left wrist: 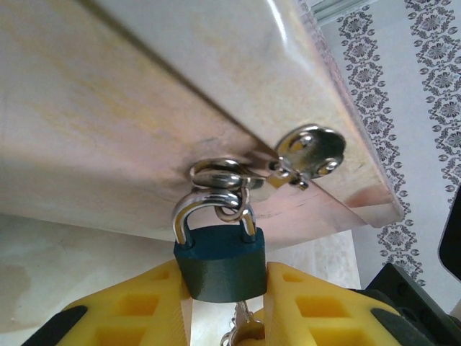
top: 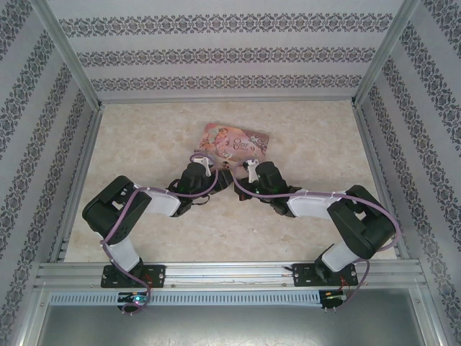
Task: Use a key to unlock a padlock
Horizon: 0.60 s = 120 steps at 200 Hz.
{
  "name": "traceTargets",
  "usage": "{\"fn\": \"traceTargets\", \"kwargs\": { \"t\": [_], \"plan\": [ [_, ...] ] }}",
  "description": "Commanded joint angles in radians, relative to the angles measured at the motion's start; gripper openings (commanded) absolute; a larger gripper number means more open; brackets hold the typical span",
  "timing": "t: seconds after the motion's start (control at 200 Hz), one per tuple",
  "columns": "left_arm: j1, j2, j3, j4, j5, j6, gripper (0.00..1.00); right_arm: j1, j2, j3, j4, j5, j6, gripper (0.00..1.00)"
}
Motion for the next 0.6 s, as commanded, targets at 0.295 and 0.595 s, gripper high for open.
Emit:
{"fn": "traceTargets", "kwargs": {
  "t": [0.295, 0.595],
  "plan": [
    [-0.058, 0.006, -0.001, 0.029, 0.201, -0.006, 0.28, -0.034, -0.014, 0.083, 0.243, 0.011, -0.076, 0.0],
    [-0.058, 0.006, -0.007, 0.035, 0.198, -0.012, 0.28, -0.065, -0.041, 0.091, 0.186, -0.037, -0.091, 0.0]
  ]
}}
